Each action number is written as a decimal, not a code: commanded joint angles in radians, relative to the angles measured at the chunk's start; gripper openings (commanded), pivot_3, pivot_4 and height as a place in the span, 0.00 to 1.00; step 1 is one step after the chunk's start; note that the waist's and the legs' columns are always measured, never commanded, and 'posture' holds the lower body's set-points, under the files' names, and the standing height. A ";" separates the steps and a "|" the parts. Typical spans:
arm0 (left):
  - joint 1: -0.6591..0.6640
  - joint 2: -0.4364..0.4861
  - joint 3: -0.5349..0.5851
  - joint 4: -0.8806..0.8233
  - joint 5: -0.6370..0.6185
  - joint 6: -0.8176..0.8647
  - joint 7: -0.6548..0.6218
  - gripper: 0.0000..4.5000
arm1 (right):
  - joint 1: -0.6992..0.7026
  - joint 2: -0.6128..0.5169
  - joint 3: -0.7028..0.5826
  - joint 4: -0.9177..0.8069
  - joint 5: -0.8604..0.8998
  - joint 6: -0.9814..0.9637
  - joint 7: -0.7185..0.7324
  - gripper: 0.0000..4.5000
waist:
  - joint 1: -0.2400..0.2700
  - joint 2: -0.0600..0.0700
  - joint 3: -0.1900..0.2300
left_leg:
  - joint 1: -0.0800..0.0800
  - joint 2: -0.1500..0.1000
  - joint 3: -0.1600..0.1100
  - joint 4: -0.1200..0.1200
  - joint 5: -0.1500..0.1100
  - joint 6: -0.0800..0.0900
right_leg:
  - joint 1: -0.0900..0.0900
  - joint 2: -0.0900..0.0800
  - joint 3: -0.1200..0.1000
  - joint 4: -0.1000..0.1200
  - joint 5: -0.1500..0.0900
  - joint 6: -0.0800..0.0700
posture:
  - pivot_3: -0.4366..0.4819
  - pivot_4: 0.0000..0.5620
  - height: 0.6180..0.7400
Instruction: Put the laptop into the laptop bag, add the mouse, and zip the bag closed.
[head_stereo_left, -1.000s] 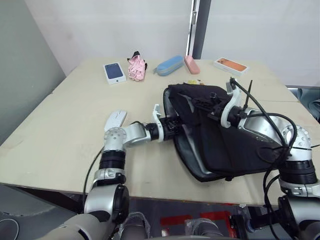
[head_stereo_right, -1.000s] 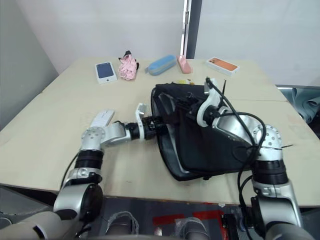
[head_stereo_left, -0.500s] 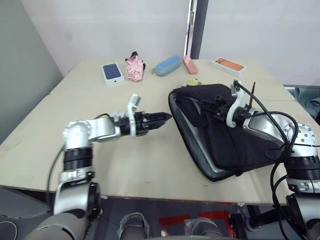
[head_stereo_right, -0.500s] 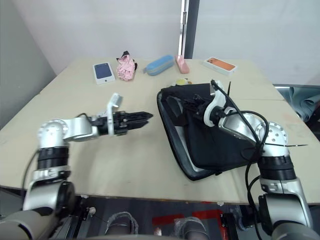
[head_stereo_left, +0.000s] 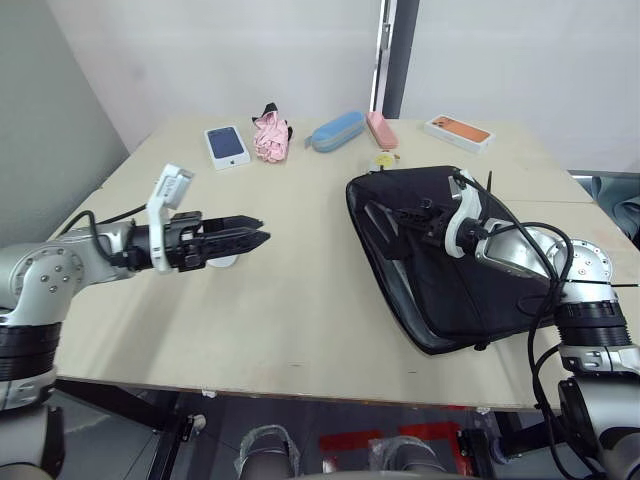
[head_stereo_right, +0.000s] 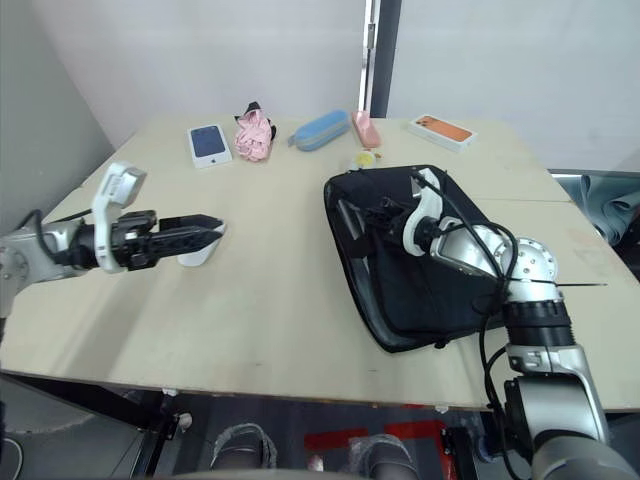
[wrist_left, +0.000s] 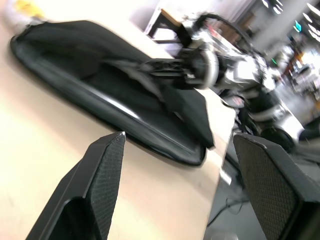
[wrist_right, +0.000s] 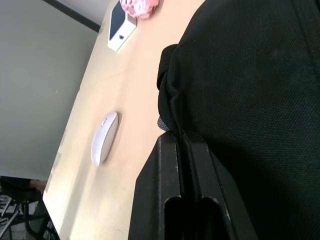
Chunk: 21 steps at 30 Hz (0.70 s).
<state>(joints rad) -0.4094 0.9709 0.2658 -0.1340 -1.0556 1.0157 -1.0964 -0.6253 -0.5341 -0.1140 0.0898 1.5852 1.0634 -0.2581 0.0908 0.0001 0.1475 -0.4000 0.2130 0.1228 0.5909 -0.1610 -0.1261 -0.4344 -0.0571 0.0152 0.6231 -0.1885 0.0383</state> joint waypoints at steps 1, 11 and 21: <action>0.033 0.054 0.041 0.025 0.077 -0.105 -0.110 0.81 | 0.000 0.035 0.007 -0.035 -0.026 0.028 0.019 0.21 | 0.001 0.000 0.000 | 0.000 0.000 0.000 -0.001 0.000 0.000 | 0.000 0.000 0.000 0.000 0.000 0.000 | 0.48 0.27 1.00; 0.109 0.098 0.173 0.197 0.186 -0.249 -0.192 0.81 | -0.037 -0.003 -0.029 -0.112 -0.053 0.110 0.128 0.97 | 0.005 0.000 0.000 | 0.000 0.000 0.000 -0.001 0.000 0.000 | 0.000 0.000 -0.001 0.000 -0.001 -0.001 | 0.48 0.27 1.00; 0.190 0.119 0.229 0.391 0.386 -0.494 -0.202 0.81 | 0.191 -0.550 -0.044 -0.329 -0.553 -0.153 0.933 0.99 | 0.028 -0.004 -0.002 | 0.001 0.001 -0.001 -0.004 0.000 0.001 | 0.001 0.000 -0.002 -0.002 -0.003 -0.002 | 0.48 0.27 1.00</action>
<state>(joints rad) -0.2132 1.0624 0.4600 0.2238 -0.6977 0.5606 -1.3011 -0.4672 -1.0497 -0.1441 -0.2077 1.1385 1.0150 0.5466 0.1184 -0.0035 0.1454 -0.3984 0.2145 0.1219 0.5869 -0.1615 -0.1252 -0.4331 -0.0568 0.0130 0.6208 -0.1917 0.0363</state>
